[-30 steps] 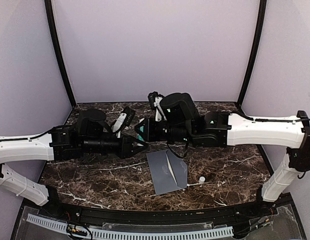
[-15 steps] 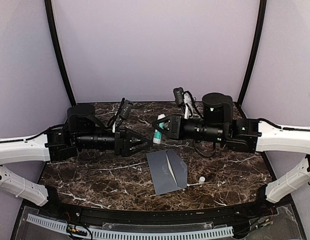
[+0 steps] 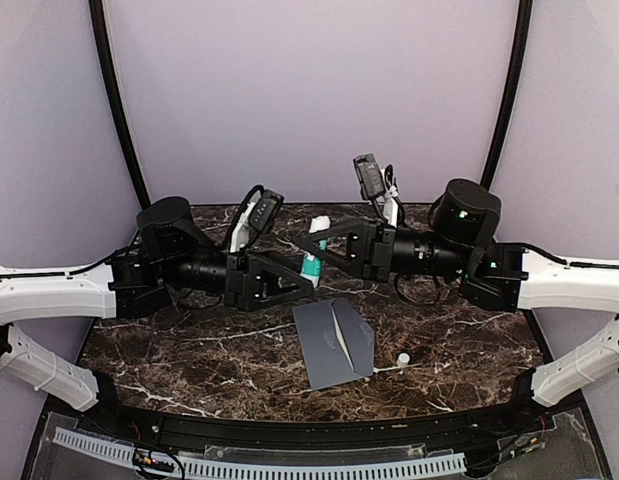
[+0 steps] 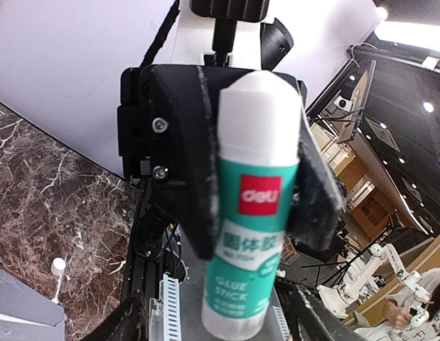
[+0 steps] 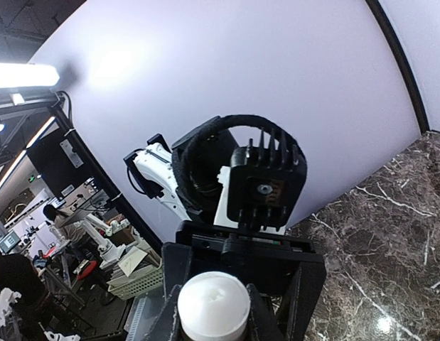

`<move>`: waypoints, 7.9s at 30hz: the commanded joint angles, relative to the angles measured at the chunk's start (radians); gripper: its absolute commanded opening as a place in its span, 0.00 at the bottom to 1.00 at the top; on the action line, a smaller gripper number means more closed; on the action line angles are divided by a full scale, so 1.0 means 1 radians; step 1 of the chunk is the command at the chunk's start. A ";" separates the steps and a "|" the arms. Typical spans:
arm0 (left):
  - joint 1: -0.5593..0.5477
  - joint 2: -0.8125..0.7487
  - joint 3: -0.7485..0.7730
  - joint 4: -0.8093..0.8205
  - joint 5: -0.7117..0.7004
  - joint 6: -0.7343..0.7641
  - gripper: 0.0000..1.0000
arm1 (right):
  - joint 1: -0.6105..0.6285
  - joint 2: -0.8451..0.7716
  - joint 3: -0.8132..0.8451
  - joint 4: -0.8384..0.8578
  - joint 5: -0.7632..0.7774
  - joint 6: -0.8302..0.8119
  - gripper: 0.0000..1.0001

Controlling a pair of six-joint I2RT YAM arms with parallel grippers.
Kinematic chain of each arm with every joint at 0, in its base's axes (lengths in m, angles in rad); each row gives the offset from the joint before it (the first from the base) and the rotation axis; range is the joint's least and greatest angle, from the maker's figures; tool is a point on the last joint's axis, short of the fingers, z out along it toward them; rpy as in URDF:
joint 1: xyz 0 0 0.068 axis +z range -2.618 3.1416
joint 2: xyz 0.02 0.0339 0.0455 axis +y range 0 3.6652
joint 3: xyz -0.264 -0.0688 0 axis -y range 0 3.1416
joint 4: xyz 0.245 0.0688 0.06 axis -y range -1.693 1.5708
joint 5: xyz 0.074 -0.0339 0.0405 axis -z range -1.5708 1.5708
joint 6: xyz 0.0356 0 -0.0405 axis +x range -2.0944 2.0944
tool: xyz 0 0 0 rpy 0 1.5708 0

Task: Place the letter into the envelope and seal it
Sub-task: Unscrew the solid glue.

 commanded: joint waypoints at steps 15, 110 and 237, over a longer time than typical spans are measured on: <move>-0.004 0.006 0.010 0.142 0.055 -0.049 0.31 | 0.003 0.034 0.020 0.113 -0.097 0.028 0.12; -0.004 -0.169 -0.102 -0.166 -0.529 0.044 0.09 | 0.149 0.310 0.412 -0.665 0.764 0.106 0.04; 0.004 -0.082 -0.034 -0.105 -0.339 -0.011 0.00 | 0.058 0.085 0.104 -0.130 0.282 0.083 0.29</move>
